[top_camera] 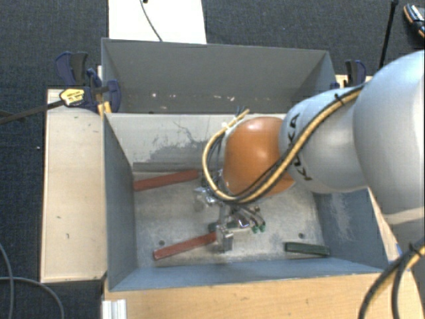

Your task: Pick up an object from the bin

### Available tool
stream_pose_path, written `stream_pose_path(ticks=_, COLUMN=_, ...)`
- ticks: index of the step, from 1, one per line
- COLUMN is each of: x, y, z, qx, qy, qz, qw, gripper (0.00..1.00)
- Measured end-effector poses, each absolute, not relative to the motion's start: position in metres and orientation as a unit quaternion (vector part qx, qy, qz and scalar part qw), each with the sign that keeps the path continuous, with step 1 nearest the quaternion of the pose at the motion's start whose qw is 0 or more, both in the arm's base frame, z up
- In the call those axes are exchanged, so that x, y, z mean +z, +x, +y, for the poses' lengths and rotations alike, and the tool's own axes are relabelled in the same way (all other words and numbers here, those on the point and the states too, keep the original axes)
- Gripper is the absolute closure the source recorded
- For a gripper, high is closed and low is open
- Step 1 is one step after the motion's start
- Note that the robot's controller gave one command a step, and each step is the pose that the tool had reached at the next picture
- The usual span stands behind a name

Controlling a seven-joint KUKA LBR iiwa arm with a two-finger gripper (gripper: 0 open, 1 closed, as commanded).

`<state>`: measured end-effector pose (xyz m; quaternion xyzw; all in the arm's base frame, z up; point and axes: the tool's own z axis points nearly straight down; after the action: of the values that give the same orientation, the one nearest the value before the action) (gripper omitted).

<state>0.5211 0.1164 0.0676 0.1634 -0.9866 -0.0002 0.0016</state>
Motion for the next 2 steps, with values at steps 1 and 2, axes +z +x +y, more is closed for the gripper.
stream_pose_path(ticks=1, x=0.0706, y=0.5296, z=0.1207, qx=-0.001, qy=0.185, qz=-0.983, qw=-0.003, gripper=1.0)
stream_pose_path(ticks=2, x=0.0706, y=0.5296, z=0.1207, qx=-0.001, qy=0.184, qz=-0.983, qw=-0.003, gripper=1.0)
